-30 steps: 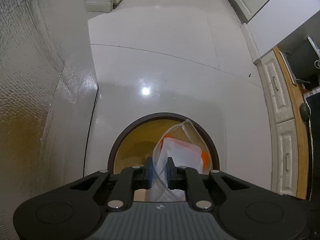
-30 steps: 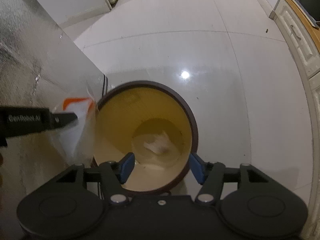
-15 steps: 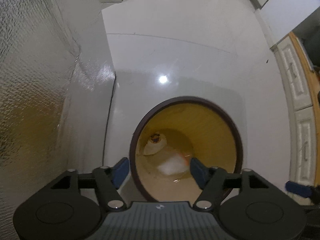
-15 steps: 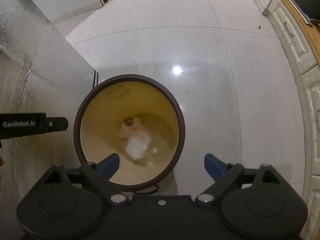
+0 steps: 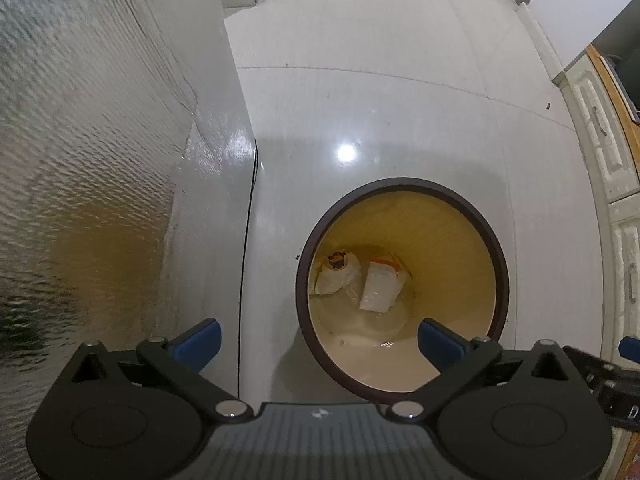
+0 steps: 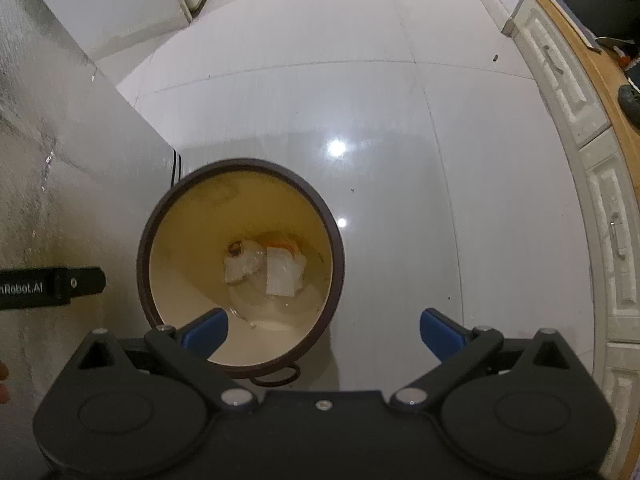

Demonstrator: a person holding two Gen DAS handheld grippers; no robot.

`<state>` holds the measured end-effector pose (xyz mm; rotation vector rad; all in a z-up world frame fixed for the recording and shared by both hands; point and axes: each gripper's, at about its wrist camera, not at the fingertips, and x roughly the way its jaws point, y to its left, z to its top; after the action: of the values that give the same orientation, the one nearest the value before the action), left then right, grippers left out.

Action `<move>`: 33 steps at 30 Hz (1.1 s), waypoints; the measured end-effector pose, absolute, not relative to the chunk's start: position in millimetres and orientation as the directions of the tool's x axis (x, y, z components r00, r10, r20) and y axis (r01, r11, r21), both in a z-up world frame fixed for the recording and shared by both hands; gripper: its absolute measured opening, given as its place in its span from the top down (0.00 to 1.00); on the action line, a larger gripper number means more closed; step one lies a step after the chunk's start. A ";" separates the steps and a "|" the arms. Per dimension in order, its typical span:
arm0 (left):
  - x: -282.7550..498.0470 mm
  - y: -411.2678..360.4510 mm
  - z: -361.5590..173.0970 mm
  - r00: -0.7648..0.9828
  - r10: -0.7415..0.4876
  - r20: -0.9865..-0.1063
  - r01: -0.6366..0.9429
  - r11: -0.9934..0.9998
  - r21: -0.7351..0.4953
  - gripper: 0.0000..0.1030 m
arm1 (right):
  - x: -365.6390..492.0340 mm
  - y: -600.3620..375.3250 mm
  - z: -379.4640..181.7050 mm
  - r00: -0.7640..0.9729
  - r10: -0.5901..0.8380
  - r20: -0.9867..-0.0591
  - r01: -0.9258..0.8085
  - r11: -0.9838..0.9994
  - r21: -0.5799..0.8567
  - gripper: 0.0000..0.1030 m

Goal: Collect trash
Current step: 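Open both tools to drop the bags into the bin, then move both open tools back toward the counter trash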

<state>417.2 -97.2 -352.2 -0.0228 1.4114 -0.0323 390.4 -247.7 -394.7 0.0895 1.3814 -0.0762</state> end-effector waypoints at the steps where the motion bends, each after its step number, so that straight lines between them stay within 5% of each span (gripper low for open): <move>1: 416.0 -96.5 -349.1 0.160 -0.036 -0.986 0.009 0.999 -0.035 0.00 | 389.4 -248.9 -392.9 0.190 0.000 -0.982 0.113 0.993 0.022 0.00; 33: 362.9 -104.2 -211.9 0.377 -0.038 -0.926 0.093 0.996 -0.003 0.00 | 336.8 -277.3 -268.5 0.362 -0.018 -0.932 0.139 0.990 0.035 0.00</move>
<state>362.9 -104.2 -211.9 0.0525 1.1818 -0.0833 336.8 -277.3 -268.5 0.1140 1.1964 -0.1009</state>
